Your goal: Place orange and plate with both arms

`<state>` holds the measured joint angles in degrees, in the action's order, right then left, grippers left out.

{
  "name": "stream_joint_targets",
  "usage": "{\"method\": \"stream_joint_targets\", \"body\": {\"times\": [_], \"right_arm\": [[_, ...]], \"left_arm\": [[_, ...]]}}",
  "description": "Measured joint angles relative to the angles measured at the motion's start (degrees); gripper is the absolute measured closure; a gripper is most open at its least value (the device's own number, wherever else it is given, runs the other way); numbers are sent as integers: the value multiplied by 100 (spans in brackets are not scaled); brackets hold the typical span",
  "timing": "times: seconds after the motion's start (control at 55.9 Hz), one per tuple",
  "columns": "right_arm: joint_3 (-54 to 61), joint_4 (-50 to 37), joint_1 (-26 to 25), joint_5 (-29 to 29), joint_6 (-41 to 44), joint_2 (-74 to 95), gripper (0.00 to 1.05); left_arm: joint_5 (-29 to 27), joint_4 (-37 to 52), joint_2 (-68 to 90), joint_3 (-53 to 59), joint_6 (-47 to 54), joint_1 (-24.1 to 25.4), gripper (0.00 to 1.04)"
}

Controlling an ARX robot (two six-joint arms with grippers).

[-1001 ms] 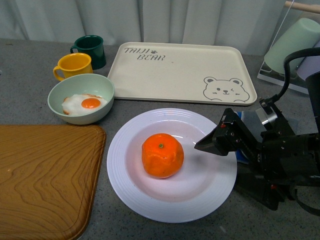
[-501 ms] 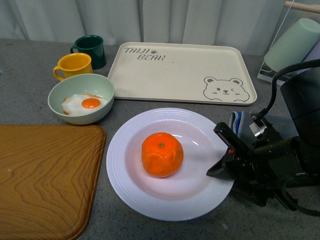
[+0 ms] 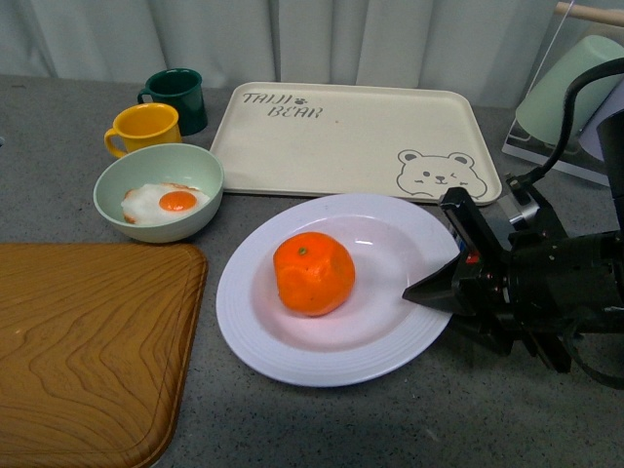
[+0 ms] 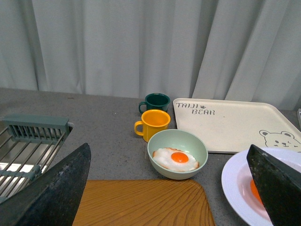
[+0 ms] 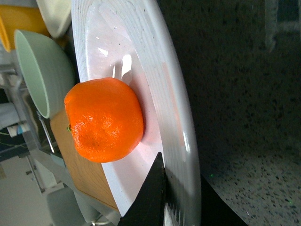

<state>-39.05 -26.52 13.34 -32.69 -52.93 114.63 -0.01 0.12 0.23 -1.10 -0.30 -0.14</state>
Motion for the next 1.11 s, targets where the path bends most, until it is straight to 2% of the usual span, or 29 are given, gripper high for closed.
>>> {"method": "stream_joint_targets", "body": {"times": [0.107,0.25,0.536,0.858,1.073,1.108], "right_arm": [[0,-730,-98,-129,-188,-33,101],[-461,-752,-151,-186,-295,96,101],[-2415,-83,-208,-111,-514,1270,101],[-4548,1268,-138,339,-621,2334,101],[-5128,1878,-48,581,-468,2614,101],[-5156,1906,-44,612,-426,2618,98]], "left_arm": [[0,0,0,0,0,0,7],[0,0,0,0,0,0,7],[0,0,0,0,2,0,7],[2,0,0,0,2,0,7],[2,0,0,0,2,0,7],[0,0,0,0,0,0,7]]}}
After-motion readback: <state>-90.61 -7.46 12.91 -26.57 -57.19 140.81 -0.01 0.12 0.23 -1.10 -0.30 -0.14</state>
